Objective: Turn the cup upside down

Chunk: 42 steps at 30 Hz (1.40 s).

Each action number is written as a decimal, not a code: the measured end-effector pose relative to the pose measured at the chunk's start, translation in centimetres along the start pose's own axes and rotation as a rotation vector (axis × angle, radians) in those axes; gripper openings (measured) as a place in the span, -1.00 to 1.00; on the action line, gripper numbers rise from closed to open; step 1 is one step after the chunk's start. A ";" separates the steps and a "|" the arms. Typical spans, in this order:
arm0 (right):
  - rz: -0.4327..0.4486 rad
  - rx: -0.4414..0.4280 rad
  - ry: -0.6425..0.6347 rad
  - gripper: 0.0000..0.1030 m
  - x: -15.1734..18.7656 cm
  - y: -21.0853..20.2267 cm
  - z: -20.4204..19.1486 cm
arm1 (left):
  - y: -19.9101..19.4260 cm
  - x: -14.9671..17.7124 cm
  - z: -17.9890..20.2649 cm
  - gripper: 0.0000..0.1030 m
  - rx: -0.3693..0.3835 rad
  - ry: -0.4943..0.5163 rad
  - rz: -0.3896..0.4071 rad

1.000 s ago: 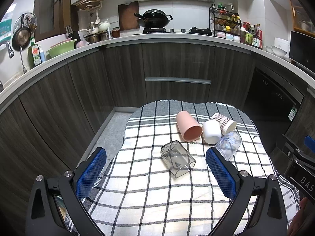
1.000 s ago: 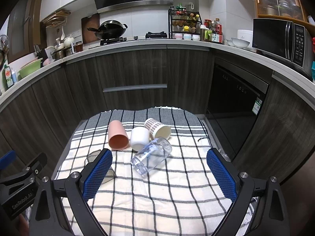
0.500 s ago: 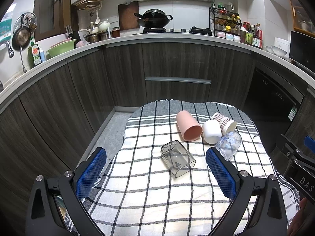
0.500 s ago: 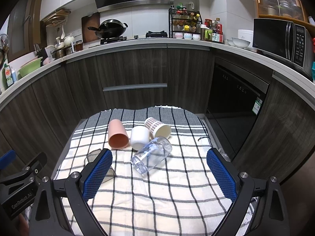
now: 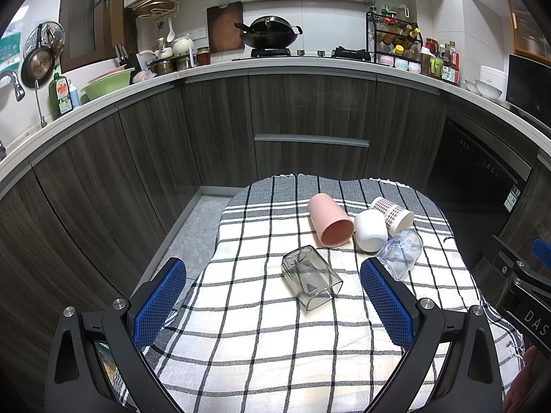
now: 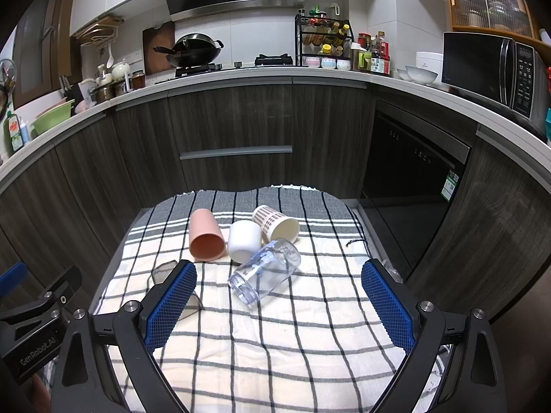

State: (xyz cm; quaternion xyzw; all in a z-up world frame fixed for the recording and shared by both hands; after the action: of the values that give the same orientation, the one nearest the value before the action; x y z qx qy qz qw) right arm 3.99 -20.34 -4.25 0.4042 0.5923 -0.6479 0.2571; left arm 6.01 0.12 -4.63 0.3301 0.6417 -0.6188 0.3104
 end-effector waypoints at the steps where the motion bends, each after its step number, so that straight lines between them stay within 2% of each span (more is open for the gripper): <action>1: 0.000 0.000 0.000 0.88 0.0 0.0 0.0 | 0.0 0.0 0.0 1.00 0.001 0.000 0.000; 23: -0.012 -0.003 -0.004 0.88 0.3 0.3 0.0 | 0.2 0.2 -0.6 1.00 -0.006 -0.009 -0.007; 33: -0.076 -0.015 0.022 0.88 0.9 3.3 -0.2 | 2.2 -0.3 -0.8 1.00 -0.008 -0.019 0.001; 42: -0.141 -0.004 0.034 0.88 0.7 6.9 -0.7 | 5.6 -1.0 -1.4 1.00 -0.008 -0.033 -0.004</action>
State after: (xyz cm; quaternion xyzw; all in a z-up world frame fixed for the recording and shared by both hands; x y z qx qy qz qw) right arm 9.34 -20.70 -8.66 0.3718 0.6248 -0.6562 0.2017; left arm 11.13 1.55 -7.06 0.3175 0.6394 -0.6223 0.3211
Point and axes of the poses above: each gripper's, at about its wrist camera, not at the fingertips, and y roughly the way its jaws point, z to its right, x to its underside, the point moved 8 cm from there along y, roughly the way its jaws point, and after that the axes turned 2 degrees about z, right-handed, at the moved point
